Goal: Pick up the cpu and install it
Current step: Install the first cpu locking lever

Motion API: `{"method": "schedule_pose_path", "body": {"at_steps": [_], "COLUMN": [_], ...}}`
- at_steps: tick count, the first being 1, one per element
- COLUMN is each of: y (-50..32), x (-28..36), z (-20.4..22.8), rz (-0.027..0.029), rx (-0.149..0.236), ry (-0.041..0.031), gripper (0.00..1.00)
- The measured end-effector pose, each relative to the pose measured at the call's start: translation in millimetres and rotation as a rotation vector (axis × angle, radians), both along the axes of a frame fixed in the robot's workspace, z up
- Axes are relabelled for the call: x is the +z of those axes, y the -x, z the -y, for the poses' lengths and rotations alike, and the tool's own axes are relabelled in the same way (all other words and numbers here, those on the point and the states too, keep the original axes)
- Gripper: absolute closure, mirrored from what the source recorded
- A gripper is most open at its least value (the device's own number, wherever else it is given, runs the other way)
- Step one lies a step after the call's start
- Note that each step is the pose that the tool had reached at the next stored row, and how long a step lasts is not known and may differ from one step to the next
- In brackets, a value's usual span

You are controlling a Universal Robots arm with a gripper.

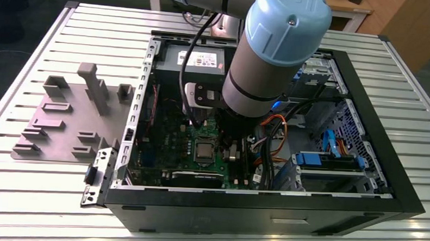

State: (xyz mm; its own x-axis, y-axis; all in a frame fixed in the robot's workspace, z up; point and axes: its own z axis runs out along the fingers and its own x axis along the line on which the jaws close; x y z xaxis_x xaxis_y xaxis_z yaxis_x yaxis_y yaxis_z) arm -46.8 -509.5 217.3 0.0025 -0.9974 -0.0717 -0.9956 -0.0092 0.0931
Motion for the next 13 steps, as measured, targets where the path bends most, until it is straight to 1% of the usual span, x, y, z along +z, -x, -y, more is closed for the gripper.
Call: {"method": "schedule_pose_path", "body": {"at_steps": [11, 13], "y": [0.0, -0.1], "x": [0.0, -0.1], "z": [0.0, -0.1], "rz": [0.0000, 0.0001], "rx": [0.001, 0.001], "ry": [0.0000, 0.0016], "gripper": [0.89, 0.89]}}
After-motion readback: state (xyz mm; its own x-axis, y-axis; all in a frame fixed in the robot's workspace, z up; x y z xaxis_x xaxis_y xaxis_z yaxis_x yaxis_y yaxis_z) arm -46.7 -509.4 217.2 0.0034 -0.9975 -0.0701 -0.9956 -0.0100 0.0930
